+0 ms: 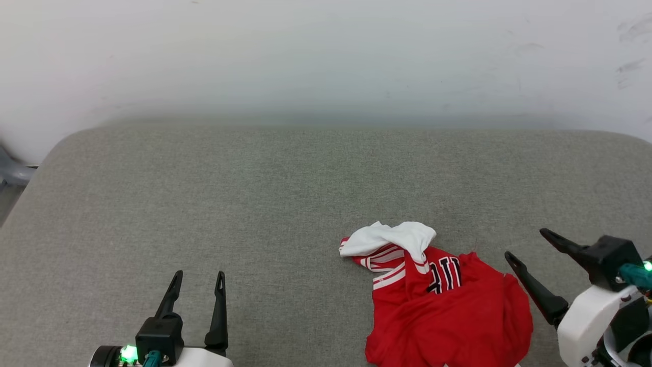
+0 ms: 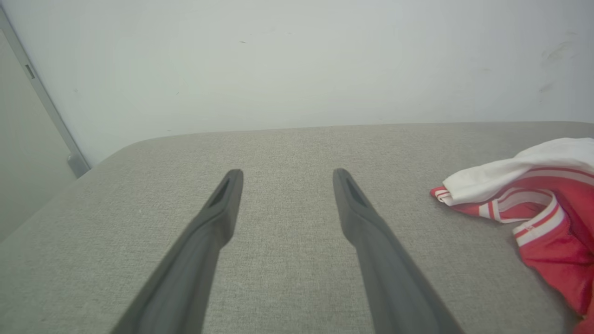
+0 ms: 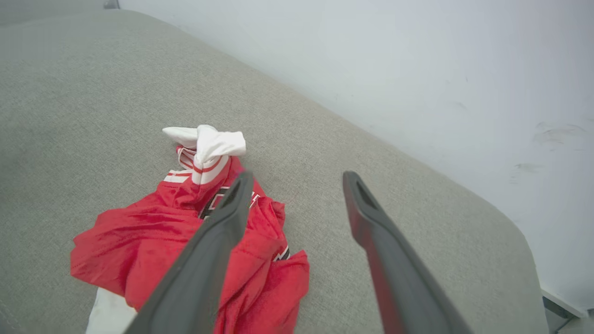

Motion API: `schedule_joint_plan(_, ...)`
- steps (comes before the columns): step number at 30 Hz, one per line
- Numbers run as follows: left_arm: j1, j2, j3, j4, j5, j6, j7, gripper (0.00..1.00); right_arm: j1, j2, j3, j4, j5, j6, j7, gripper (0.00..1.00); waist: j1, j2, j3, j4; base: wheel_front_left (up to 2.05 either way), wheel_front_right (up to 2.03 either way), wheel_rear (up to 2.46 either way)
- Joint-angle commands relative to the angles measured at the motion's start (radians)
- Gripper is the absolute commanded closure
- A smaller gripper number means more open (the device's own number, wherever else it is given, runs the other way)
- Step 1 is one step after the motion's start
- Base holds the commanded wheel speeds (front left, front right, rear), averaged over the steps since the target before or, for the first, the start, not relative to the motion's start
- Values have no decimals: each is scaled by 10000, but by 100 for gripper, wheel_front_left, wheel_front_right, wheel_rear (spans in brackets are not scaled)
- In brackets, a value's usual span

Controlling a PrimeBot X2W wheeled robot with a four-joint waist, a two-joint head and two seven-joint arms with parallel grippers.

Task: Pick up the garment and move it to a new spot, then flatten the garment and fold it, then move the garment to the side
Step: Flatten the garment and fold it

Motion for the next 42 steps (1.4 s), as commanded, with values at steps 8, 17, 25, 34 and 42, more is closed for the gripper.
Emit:
schedule_joint_plan(8, -199, 42, -7, -179, 93, -28, -27, 0, -419, -1581, 1258, -443, 1383, -14, 3464, 0, 1, 0, 341, 207, 0, 0, 0)
schedule_joint_plan(17, -626, 19, -115, -308, -26, -1, -27, 0, -1302, -1635, 2490, 611, 1566, -14, 4390, 0, 1, 0, 1181, 633, 0, 0, 0)
schedule_joint_plan(25, -964, -1, -184, -286, -73, 26, -27, 0, -2055, -1326, 3639, 2870, 1754, -14, 4062, 0, 1, 0, 1787, 886, 0, 0, 0)
schedule_joint_plan(34, -759, -10, -78, -122, -18, 77, -27, 0, -2455, -965, 4031, 4452, 2378, -45, 1796, 100, 1, 0, 1411, 624, 0, 0, 0)
schedule_joint_plan(42, -535, -15, -151, -161, -12, 56, -27, 0, -1790, -1294, 2546, 2527, 3024, -16, 1493, 100, 1, 0, 975, 287, 0, 0, 0)
